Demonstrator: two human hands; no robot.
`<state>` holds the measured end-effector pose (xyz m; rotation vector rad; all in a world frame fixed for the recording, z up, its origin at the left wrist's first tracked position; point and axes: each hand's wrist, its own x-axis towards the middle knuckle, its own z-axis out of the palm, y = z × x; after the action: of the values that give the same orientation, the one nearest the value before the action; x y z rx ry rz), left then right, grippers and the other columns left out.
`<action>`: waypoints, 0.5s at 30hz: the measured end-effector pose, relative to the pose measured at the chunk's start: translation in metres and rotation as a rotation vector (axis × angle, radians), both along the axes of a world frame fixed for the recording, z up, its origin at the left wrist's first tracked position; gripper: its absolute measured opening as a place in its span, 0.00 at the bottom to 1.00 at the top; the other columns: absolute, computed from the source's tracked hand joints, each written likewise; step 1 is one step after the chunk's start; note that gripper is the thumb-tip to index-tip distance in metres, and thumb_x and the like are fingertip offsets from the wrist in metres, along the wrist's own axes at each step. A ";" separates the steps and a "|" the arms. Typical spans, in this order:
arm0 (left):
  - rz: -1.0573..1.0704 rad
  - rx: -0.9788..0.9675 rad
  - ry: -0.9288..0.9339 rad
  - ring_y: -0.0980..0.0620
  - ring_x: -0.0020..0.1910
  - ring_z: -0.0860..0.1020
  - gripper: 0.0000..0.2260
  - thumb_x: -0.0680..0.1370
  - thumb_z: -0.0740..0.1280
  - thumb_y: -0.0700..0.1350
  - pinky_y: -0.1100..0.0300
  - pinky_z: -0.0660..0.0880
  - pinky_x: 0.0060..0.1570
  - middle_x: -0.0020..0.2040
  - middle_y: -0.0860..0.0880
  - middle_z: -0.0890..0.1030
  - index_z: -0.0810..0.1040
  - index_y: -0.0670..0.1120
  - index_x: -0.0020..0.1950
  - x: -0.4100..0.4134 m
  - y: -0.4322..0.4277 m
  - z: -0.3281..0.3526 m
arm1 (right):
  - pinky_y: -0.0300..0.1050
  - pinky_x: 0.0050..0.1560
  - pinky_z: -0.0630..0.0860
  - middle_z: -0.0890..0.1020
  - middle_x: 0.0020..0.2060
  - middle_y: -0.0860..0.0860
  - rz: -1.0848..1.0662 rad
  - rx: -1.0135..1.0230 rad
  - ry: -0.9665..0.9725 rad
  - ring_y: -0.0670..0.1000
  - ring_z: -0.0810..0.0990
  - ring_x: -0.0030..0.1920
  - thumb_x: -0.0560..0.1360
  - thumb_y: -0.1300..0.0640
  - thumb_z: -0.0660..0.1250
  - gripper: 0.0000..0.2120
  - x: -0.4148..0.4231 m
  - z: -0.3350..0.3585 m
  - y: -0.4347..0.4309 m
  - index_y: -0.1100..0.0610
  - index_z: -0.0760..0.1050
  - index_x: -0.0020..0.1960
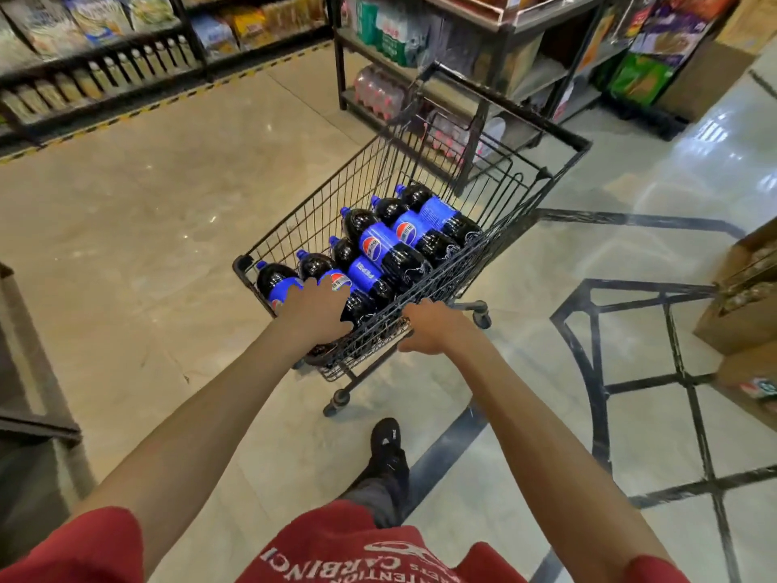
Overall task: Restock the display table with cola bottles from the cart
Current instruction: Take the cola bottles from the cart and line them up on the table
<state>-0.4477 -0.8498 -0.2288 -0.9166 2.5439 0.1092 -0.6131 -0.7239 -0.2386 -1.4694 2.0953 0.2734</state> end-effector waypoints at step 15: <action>0.259 0.175 0.085 0.39 0.65 0.73 0.24 0.80 0.64 0.57 0.45 0.72 0.60 0.67 0.42 0.72 0.68 0.45 0.72 -0.122 -0.114 -0.042 | 0.57 0.63 0.75 0.73 0.65 0.61 0.073 0.093 -0.014 0.63 0.74 0.65 0.77 0.44 0.70 0.29 -0.128 -0.035 -0.129 0.59 0.69 0.70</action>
<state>-0.5694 -0.9638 -0.2707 -1.1866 2.4315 0.4502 -0.7407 -0.8525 -0.2734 -1.4900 1.9929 0.3819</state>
